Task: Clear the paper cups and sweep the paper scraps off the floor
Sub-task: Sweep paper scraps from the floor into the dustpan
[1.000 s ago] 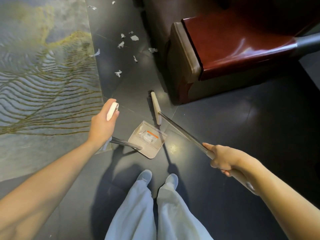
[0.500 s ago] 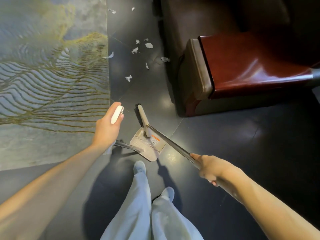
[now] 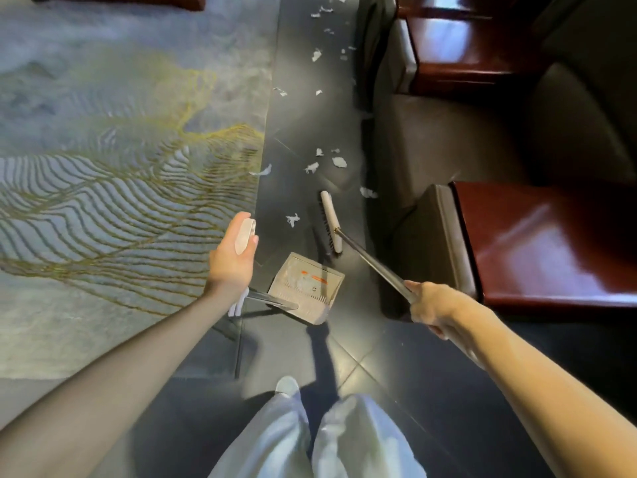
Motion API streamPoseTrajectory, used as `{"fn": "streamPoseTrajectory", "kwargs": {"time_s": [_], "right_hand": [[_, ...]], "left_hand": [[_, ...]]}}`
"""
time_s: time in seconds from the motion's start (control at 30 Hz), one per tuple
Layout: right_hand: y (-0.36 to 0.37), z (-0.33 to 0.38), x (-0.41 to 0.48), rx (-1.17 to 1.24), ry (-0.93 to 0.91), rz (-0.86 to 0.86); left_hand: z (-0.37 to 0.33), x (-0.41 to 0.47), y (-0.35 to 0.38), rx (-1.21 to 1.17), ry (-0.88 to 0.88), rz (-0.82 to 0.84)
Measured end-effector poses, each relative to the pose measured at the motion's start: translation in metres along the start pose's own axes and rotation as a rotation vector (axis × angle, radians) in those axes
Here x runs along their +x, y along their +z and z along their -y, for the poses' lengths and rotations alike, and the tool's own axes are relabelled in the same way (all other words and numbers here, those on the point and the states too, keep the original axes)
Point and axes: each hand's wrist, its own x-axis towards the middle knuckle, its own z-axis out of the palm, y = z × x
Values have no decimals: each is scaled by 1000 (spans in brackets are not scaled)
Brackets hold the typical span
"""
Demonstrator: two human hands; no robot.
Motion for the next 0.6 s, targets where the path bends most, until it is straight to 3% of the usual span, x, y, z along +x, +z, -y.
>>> {"fn": "streamPoseTrajectory", "kwargs": {"time_s": [0.2, 0.37, 0.6], "right_hand": [[-81, 61, 71, -3, -23, -58], [-137, 96, 151, 20, -24, -132], [-208, 126, 262, -128, -149, -62]], "left_hand": [[-16, 81, 4, 78, 8, -49], [-8, 155, 25, 55, -85, -82], [-24, 267, 54, 80, -177, -141]]}}
